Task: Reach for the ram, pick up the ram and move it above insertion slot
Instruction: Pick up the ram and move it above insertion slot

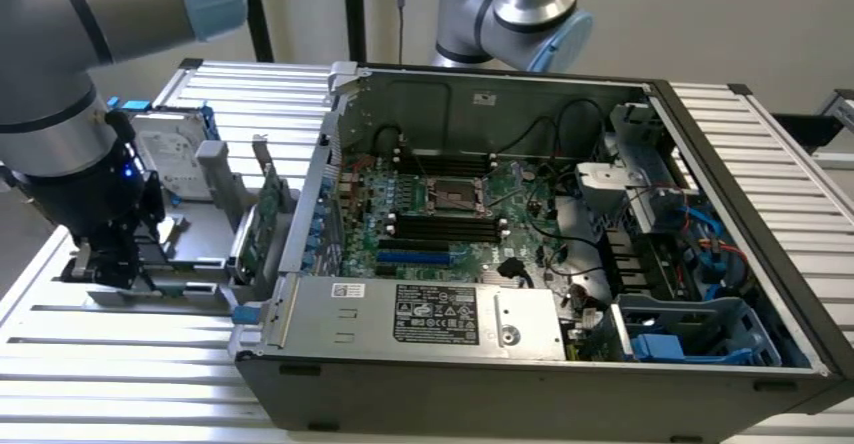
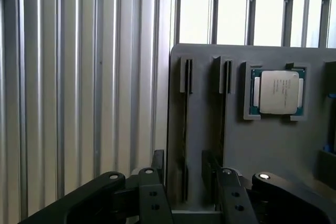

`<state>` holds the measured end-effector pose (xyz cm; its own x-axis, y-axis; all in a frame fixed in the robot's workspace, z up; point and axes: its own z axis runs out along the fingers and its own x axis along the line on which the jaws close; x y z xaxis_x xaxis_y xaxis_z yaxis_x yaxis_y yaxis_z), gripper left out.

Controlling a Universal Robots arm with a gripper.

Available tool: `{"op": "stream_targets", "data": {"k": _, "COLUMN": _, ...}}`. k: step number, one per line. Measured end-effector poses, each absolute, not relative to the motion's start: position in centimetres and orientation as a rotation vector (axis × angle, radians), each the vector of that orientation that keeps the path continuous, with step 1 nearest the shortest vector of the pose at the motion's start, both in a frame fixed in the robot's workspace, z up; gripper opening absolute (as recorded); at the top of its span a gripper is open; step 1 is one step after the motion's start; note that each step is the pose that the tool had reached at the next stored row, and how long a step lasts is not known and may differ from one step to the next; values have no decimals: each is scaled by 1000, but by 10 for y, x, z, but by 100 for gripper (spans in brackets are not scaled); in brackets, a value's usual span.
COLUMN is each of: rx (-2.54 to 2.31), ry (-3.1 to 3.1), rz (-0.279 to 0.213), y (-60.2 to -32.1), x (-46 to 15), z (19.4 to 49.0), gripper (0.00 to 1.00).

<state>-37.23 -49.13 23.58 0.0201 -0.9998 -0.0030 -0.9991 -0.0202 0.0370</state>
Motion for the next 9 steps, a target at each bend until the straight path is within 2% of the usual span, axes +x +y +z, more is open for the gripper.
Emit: {"op": "stream_targets", "data": {"k": 9, "rx": 2222, "ry": -2185, "rz": -46, "y": -495, "x": -372, "z": 226, "gripper": 42}}
